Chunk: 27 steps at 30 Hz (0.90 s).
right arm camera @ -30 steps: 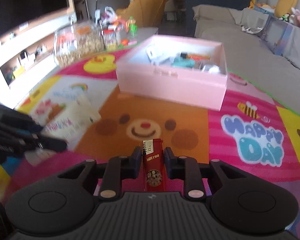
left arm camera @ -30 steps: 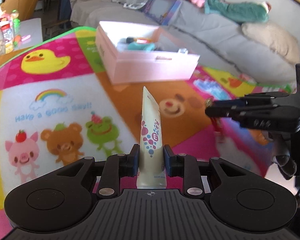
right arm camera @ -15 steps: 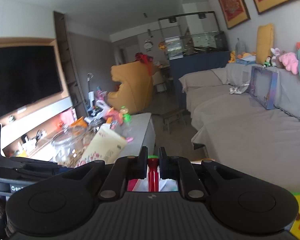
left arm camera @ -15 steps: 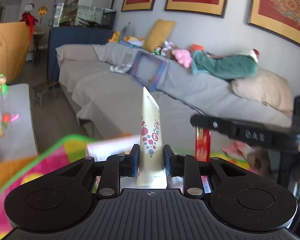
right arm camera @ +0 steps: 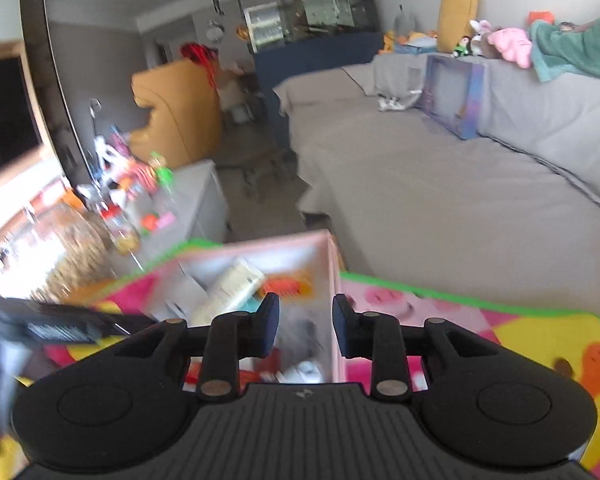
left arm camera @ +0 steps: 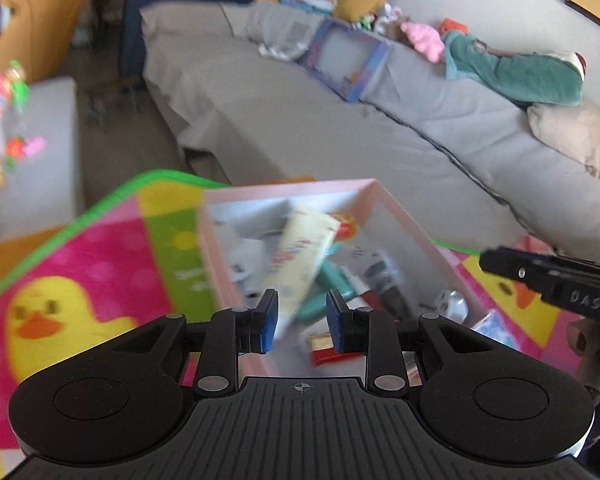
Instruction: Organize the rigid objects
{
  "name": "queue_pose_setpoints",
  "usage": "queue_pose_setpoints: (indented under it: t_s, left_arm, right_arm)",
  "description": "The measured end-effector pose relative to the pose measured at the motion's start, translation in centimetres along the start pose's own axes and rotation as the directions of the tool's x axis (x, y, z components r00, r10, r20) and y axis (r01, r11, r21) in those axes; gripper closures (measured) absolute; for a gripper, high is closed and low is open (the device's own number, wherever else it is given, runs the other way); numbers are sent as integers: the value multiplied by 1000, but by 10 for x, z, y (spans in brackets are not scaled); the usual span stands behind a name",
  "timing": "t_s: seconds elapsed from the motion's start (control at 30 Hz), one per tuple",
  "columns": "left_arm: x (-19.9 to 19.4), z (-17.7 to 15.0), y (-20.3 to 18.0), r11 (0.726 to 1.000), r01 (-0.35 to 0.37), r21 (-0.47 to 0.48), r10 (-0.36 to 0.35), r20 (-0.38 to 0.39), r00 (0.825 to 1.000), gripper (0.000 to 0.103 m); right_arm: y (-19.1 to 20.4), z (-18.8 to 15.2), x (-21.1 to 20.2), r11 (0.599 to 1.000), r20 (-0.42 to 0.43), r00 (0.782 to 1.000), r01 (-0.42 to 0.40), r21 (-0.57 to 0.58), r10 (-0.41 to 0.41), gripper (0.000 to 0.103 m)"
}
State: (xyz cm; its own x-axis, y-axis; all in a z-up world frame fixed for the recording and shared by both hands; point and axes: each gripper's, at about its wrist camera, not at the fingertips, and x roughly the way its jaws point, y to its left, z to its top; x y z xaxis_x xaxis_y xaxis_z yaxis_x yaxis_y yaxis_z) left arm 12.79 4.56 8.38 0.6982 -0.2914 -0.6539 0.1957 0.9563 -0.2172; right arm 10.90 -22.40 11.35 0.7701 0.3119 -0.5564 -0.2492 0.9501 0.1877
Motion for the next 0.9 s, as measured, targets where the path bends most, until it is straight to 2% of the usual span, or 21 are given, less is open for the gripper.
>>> queue_pose_setpoints:
  t_s: [0.07, 0.2, 0.3, 0.37, 0.47, 0.53, 0.57, 0.63, 0.7, 0.8, 0.83, 0.9]
  left_arm:
    - [-25, -17, -1, 998, -52, 35, 50, 38, 998, 74]
    - [-64, -65, -7, 986, -145, 81, 140, 63, 988, 74]
    - [-73, -102, -12, 980, -181, 80, 179, 31, 983, 74]
    - [-65, -123, -15, 979, -184, 90, 187, -29, 982, 73]
    - [-53, -143, -20, 972, -205, 114, 216, -92, 972, 72]
    - [-53, -149, -26, 963, -222, 151, 234, -64, 970, 73]
    - [-52, -150, -29, 961, -226, 161, 238, -58, 969, 77]
    - [-50, -150, -32, 970, -194, 144, 204, -60, 977, 85]
    - [-47, -150, -34, 977, -179, 120, 186, -49, 981, 85]
    - [-43, -149, -40, 980, -178, 94, 181, -29, 983, 80]
    - [-42, -149, -41, 982, -171, 81, 174, -21, 985, 74]
    - [-40, -151, -44, 987, -146, 71, 147, -9, 989, 59]
  right_arm:
    - [4, -17, -4, 999, -7, 1000, 18, -37, -18, 71]
    - [18, -55, -26, 991, 9, 999, 48, -124, -47, 53]
    - [29, -77, -43, 989, 14, 999, 37, -143, -35, 41]
    - [37, -91, -47, 992, -15, 1000, 11, -129, -13, 39]
    - [47, -112, -39, 990, -110, 994, -11, -141, -4, 39]
    - [51, -124, -34, 991, -160, 987, -15, -135, -6, 39]
    - [53, -128, -34, 991, -174, 985, -20, -132, -4, 39]
    - [55, -133, -30, 992, -192, 981, -19, -122, -5, 39]
    - [56, -136, -28, 993, -196, 981, -9, -116, -14, 38]
    - [54, -136, -24, 992, -180, 983, 15, -122, -37, 34]
    - [55, -136, -23, 991, -174, 984, 26, -131, -49, 33]
    - [56, -138, -19, 985, -159, 984, 51, -162, -78, 24]
